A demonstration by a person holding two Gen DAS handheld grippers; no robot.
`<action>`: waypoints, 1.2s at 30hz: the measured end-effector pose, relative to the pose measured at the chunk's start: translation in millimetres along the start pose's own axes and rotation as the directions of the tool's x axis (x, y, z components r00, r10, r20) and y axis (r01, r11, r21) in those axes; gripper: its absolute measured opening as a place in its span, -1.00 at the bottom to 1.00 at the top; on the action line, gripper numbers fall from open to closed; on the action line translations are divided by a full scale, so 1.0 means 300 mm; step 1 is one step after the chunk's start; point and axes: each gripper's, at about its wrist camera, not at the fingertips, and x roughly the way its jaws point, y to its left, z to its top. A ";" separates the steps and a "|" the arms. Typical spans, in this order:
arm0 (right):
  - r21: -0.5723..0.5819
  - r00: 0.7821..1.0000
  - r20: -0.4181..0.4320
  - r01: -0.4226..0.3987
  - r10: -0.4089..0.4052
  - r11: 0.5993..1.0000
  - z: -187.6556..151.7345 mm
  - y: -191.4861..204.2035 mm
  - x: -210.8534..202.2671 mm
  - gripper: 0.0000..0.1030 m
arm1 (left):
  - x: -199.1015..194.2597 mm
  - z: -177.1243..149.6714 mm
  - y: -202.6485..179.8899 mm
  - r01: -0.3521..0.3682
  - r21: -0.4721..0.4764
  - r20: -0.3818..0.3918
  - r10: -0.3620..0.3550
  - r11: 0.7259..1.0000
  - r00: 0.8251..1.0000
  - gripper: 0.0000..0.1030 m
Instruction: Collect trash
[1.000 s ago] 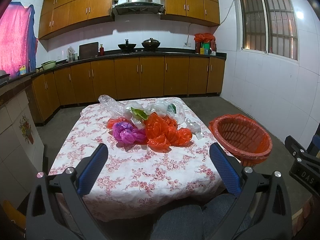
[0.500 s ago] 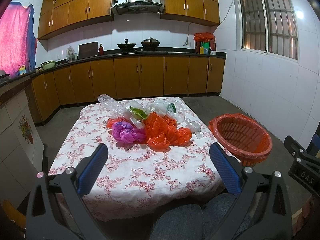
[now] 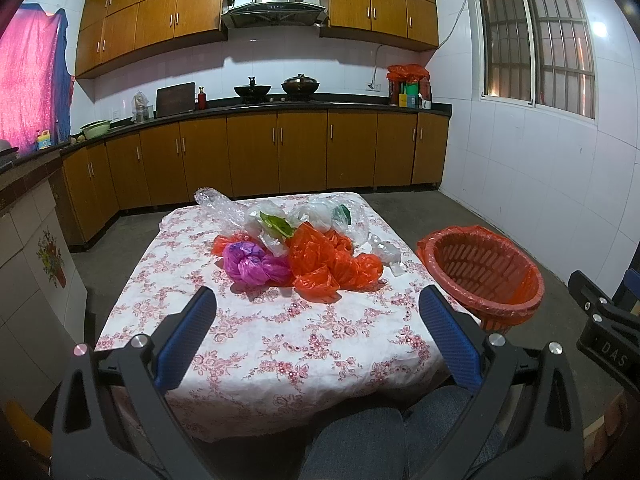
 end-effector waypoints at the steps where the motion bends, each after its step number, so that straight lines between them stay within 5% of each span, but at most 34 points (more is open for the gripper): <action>1: 0.000 1.000 0.000 0.001 -0.001 1.000 0.001 -0.001 -0.002 0.97 | 0.001 0.001 0.000 -0.001 0.000 0.000 0.001 1.000 1.000 0.93; 11: -0.008 0.999 -0.031 -0.024 0.024 1.000 -0.024 0.006 0.055 0.97 | 0.036 -0.051 0.025 -0.011 -0.041 -0.035 0.009 0.999 0.999 0.93; 29: -0.077 0.963 -0.134 -0.244 0.232 0.967 0.059 0.269 0.389 0.96 | 0.416 -0.014 0.352 -0.165 -0.165 -0.163 0.138 0.972 0.977 0.92; 36: -0.103 0.951 -0.221 -0.244 0.217 0.964 0.088 0.355 0.631 0.56 | 0.608 0.028 0.411 -0.134 -0.223 -0.209 0.087 0.966 0.974 0.71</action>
